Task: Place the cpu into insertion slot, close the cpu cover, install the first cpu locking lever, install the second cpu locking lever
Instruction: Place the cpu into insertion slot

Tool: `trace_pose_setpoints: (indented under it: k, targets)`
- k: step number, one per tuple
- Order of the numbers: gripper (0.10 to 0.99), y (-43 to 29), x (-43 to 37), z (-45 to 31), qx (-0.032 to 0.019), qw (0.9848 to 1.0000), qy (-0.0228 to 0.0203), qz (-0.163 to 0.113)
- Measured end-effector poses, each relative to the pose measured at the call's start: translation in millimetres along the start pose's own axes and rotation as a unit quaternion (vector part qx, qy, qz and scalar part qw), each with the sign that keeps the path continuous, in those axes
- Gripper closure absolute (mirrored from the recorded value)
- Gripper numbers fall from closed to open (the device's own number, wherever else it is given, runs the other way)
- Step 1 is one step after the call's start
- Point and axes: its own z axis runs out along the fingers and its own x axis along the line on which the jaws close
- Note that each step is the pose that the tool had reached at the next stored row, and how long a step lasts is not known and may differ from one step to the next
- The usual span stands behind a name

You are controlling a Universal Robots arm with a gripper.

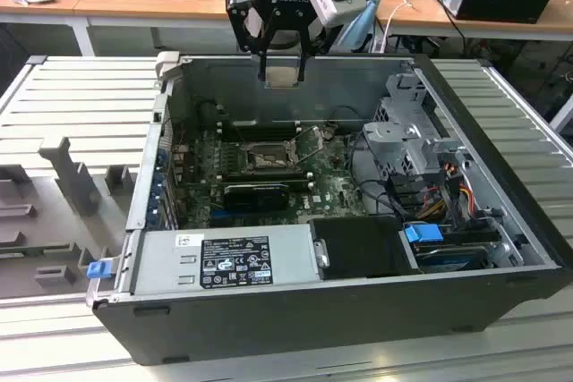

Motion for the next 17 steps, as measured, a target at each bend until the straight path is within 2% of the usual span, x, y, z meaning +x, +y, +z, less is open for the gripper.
trace_pose_setpoints:
  k: [2,3,5,8,15,17]
  targets:
    - [0.553,0.0,-0.1,0.1,-0.0001,1.0000,-0.0005,0.006]
    - [0.553,0.0,-0.1,0.1,-0.0002,0.9998,-0.0016,0.018]
    - [0.553,0.0,-0.1,0.3,-0.0006,0.9991,-0.0038,0.042]
    - [0.553,-0.1,-0.1,0.6,-0.0009,0.9981,-0.0054,0.061]
    - [0.553,-0.3,-0.1,3.0,-0.0004,0.9979,-0.0058,0.065]
    - [0.553,-0.3,-0.1,3.3,-0.0006,0.9966,-0.0073,0.082]
